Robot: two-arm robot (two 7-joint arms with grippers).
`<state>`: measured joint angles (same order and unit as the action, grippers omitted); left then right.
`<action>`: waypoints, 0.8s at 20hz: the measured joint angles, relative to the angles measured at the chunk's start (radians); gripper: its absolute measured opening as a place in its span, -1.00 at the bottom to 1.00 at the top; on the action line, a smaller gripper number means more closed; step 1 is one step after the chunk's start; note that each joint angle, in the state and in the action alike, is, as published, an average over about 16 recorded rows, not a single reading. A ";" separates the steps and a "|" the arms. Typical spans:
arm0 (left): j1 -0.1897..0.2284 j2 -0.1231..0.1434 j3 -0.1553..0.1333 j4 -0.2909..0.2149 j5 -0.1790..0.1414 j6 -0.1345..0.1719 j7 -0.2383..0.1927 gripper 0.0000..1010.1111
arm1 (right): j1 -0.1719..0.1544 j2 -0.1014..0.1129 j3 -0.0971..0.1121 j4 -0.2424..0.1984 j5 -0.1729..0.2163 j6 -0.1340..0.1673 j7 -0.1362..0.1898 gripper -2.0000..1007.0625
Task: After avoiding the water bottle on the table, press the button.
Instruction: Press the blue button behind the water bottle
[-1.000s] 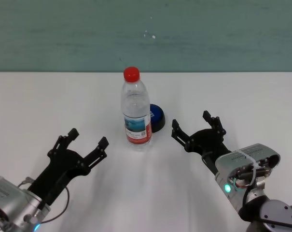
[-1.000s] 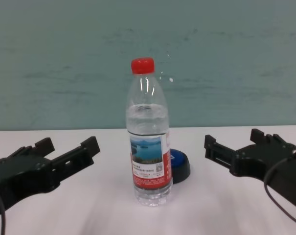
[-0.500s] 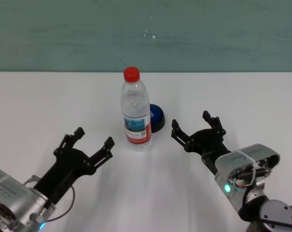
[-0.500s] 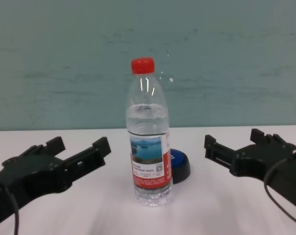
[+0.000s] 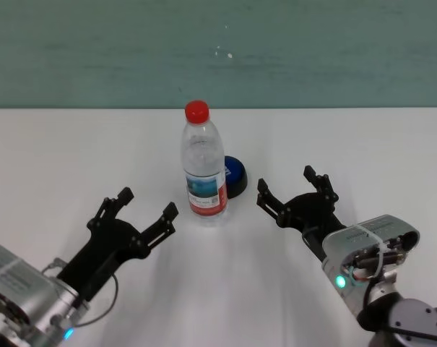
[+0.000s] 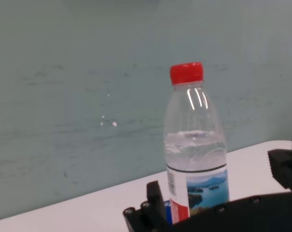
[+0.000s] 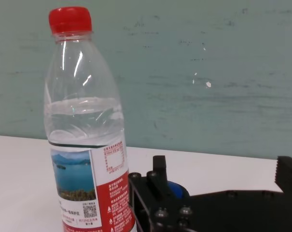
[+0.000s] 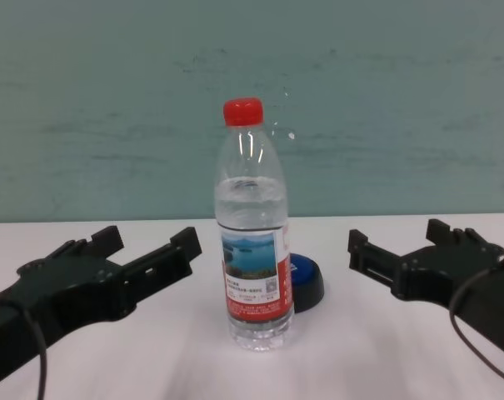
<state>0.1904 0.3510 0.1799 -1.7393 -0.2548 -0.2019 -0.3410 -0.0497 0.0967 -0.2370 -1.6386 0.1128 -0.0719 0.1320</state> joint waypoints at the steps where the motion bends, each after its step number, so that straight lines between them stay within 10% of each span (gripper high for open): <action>1: -0.002 -0.001 0.002 0.001 0.001 0.000 0.000 1.00 | 0.000 0.000 0.000 0.000 0.000 0.000 0.000 0.99; 16: -0.027 -0.009 0.026 0.032 0.024 0.010 0.006 1.00 | 0.000 0.000 0.000 0.000 0.000 0.000 0.000 0.99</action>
<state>0.1633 0.3423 0.2063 -1.7071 -0.2307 -0.1923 -0.3346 -0.0497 0.0967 -0.2370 -1.6386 0.1128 -0.0719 0.1320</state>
